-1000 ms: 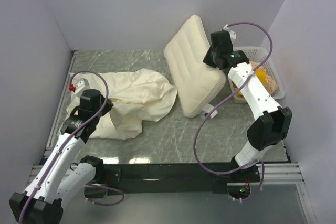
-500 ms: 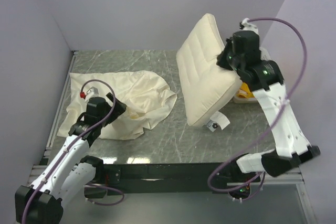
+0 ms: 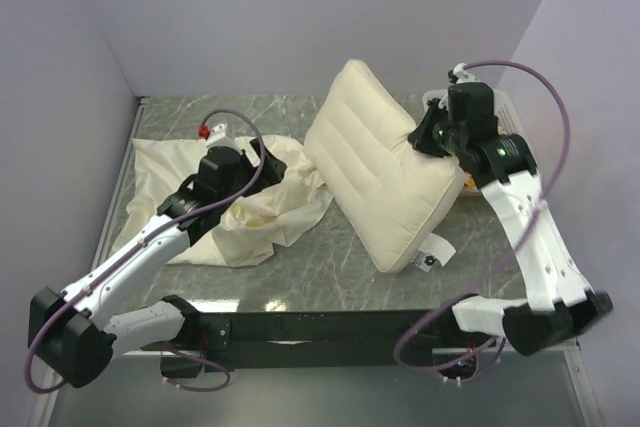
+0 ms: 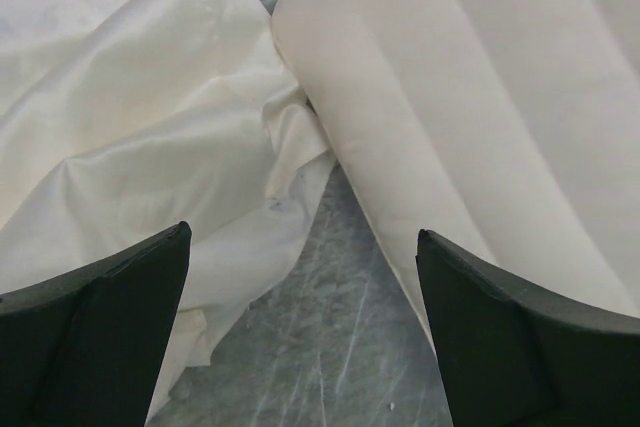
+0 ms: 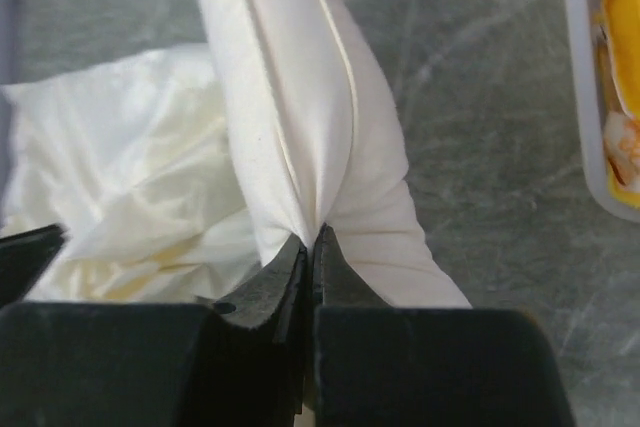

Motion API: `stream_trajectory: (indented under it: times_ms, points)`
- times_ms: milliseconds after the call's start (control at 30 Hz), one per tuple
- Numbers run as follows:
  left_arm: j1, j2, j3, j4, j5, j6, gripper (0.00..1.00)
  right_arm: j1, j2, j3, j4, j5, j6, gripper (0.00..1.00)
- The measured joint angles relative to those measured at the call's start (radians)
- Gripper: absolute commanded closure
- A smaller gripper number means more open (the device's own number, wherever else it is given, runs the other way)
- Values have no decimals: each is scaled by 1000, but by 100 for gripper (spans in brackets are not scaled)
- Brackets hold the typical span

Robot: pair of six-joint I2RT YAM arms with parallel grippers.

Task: Put the pillow into the pillowcase

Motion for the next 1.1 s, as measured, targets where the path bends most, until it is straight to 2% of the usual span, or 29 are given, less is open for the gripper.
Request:
stream_trajectory:
  times_ms: [33,67,133,167,233,400,500,600,800,833,867,900,933,967,1100]
  points:
    - [0,24,5,5,-6,0,1,-27,38,-13,-1,-7,0,73]
    - [0,48,10,8,-12,0,1,-47,82,-17,-9,8,4,38]
    - [1,117,37,6,-18,3,1,-72,163,-18,-20,70,18,24]
    - [1,146,51,7,-18,3,1,-80,201,-18,-15,114,19,13]
    - [1,212,79,12,-18,3,1,-90,230,-34,-2,173,39,1]
    - [1,267,85,13,-19,3,1,-20,181,-89,42,245,61,0]
    - [2,267,83,21,-28,3,1,52,214,-73,89,254,63,0]
    - [5,264,66,30,-31,3,1,117,328,-33,146,246,55,0]
    - [24,216,37,9,-36,5,1,158,703,103,215,215,50,0]
    - [31,198,34,6,-36,6,1,154,751,113,227,210,51,7]
    - [36,180,31,2,-36,8,1,149,811,121,237,198,53,19]
    - [43,160,27,-2,-36,10,1,146,864,127,247,189,53,41]
    - [51,142,26,-9,-36,12,1,145,900,130,256,188,52,89]
    - [58,126,25,-13,-36,14,1,145,927,135,263,190,52,100]
    - [82,98,25,-19,-37,32,5,143,895,123,293,193,68,100]
